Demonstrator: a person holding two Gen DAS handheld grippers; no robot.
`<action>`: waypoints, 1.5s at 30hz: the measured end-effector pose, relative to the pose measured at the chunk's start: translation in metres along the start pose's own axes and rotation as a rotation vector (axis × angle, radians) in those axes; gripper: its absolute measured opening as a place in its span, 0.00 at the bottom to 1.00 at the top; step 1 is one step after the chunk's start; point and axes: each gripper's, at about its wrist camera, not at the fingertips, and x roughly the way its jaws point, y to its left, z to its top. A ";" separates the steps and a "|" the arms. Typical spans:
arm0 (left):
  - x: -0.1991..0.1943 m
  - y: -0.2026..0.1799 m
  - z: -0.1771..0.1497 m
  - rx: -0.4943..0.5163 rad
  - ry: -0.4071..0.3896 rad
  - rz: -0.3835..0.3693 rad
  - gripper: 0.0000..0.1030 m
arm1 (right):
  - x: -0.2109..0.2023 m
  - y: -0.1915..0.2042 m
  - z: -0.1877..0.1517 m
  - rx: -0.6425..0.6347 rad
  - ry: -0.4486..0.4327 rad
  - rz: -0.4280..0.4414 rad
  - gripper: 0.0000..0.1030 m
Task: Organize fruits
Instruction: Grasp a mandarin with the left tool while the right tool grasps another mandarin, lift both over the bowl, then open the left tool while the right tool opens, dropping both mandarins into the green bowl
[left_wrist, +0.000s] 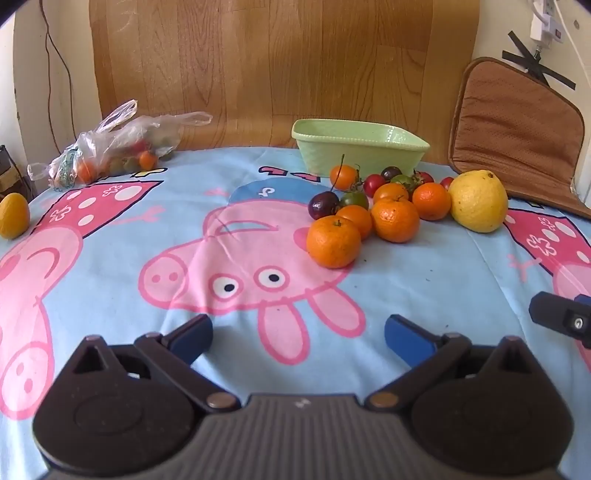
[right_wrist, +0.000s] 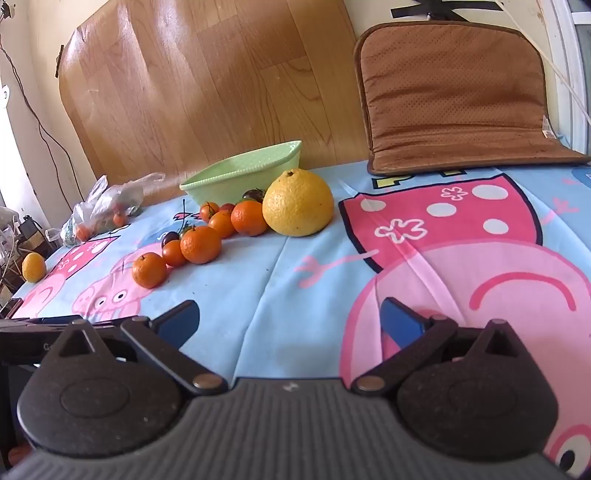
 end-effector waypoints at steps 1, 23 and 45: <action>-0.005 -0.005 -0.002 0.015 -0.007 -0.010 1.00 | 0.000 0.000 0.000 -0.004 0.003 -0.004 1.00; 0.035 0.019 0.039 0.086 -0.020 -0.337 0.40 | 0.086 0.061 0.055 -0.521 0.108 0.268 0.51; 0.135 -0.021 0.191 0.086 -0.056 -0.335 0.35 | 0.168 0.018 0.160 -0.299 0.094 0.175 0.41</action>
